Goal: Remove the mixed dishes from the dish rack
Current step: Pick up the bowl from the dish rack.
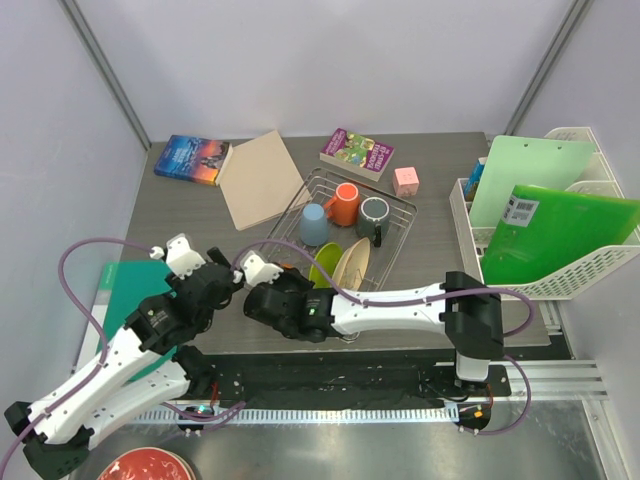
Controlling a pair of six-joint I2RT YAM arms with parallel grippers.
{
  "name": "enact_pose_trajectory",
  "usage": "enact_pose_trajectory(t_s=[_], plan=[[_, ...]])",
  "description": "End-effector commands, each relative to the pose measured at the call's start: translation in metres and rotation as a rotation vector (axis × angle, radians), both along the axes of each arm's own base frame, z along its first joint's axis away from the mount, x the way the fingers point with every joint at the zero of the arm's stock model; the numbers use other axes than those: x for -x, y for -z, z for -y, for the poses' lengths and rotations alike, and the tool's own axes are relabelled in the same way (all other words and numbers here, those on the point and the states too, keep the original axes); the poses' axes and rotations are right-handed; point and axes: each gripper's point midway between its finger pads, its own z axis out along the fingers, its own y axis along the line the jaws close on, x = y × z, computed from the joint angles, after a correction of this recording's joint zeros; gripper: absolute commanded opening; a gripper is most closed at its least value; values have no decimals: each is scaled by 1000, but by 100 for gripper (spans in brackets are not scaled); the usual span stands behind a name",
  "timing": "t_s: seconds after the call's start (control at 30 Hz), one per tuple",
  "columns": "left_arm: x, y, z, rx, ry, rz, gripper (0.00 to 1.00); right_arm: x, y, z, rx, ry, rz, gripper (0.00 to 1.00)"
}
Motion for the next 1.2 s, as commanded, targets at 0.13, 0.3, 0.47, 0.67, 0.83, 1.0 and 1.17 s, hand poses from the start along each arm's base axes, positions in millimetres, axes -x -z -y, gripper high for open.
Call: enact_pose_trajectory(t_s=[0.13,0.3,0.47,0.67,0.83,1.0,1.17], plan=[[-3,-1,-1,16,-24,14,76,2,-87,-1,-183,20,97,1],[-3,-7,-4,14,-35,28,76,-1,-114,15,-219,62,141,1],[-4,-21,-9,20,-57,66,76,-9,-147,34,-335,99,139,1],[-9,-66,-18,14,-47,189,80,-43,-168,60,-763,96,-179,1],[-15,-113,8,99,111,331,100,-58,-172,79,-968,88,-335,1],[-25,-136,61,124,324,307,100,-61,-167,77,-1005,103,-402,1],[-42,-147,105,111,438,212,96,-61,-151,68,-1000,113,-463,1]])
